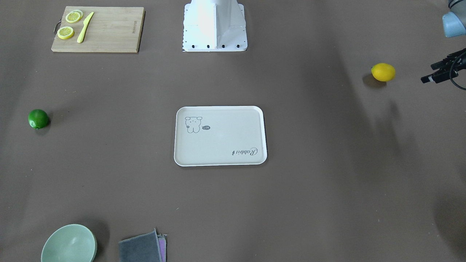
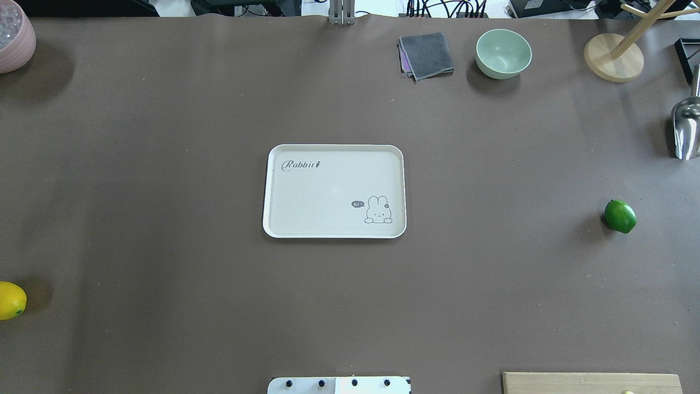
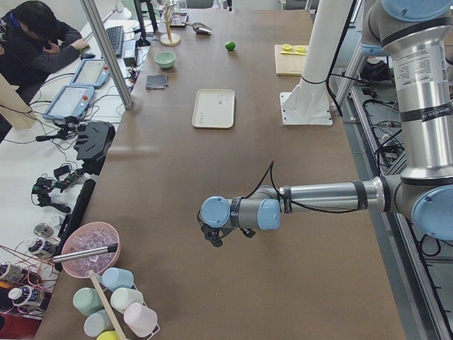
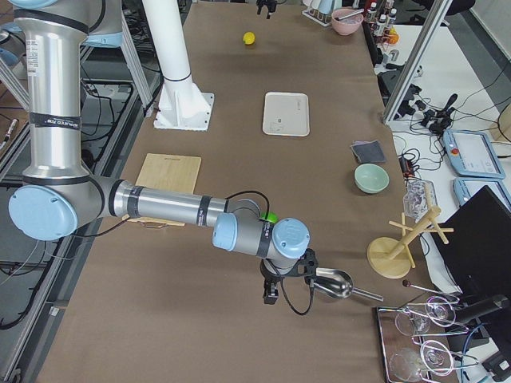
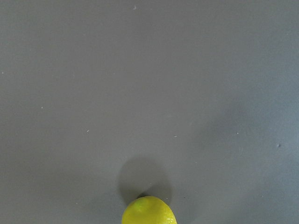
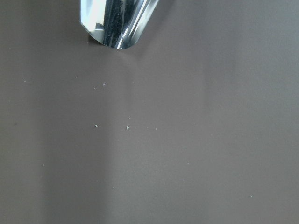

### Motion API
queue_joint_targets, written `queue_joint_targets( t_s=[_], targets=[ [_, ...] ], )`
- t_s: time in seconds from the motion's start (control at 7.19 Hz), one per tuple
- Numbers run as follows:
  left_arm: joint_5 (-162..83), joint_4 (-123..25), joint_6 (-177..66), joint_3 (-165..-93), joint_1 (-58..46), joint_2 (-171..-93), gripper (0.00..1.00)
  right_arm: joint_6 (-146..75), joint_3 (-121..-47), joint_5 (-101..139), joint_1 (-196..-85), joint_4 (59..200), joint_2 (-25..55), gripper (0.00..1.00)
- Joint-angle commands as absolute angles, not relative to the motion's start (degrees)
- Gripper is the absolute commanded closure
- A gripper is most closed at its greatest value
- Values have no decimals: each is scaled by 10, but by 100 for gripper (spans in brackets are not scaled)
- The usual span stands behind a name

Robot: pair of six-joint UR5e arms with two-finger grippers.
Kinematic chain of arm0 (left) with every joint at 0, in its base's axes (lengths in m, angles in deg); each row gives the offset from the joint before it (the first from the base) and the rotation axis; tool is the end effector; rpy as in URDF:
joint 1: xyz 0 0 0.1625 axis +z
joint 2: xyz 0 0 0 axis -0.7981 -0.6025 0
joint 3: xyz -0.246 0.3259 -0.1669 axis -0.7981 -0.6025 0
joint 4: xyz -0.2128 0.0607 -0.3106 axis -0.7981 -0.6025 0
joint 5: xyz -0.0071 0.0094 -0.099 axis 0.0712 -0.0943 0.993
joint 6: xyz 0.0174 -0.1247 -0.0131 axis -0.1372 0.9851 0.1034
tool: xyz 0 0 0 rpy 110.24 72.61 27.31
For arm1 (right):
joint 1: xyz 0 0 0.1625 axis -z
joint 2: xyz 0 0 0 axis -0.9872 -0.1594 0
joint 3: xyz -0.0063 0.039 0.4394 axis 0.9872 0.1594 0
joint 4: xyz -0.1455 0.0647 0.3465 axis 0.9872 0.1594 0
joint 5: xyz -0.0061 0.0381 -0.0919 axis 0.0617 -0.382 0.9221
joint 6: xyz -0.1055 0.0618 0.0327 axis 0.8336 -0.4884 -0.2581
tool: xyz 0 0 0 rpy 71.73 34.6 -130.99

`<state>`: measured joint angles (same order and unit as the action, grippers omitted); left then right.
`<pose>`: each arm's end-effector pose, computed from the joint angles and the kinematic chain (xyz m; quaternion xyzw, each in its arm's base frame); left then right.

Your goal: Place all lemons on tray

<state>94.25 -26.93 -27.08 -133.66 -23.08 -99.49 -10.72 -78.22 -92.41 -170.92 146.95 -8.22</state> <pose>0.0677 -0.3478 0.6959 -0.2784 0.4624 -0.2270 0.8106 0.0456 -0.4145 0.7459 -0.0520 -0.3798 -0.0311 0.9231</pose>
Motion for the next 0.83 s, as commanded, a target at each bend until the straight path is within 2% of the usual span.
queue_joint_targets(
  t_s=[0.0, 0.28, 0.7],
  targets=[
    [848, -280, -295, -1409, -154, -1008, 2, -107, -782, -924, -1709, 1469, -82, 0],
    [791, -279, -391, -1445, -107, -1016, 5, -107, -781, -924, -1709, 1470, -82, 0],
    [797, -279, -662, -1486, -109, -1012, 0, -107, -781, -924, -1706, 1469, -82, 0]
  ],
)
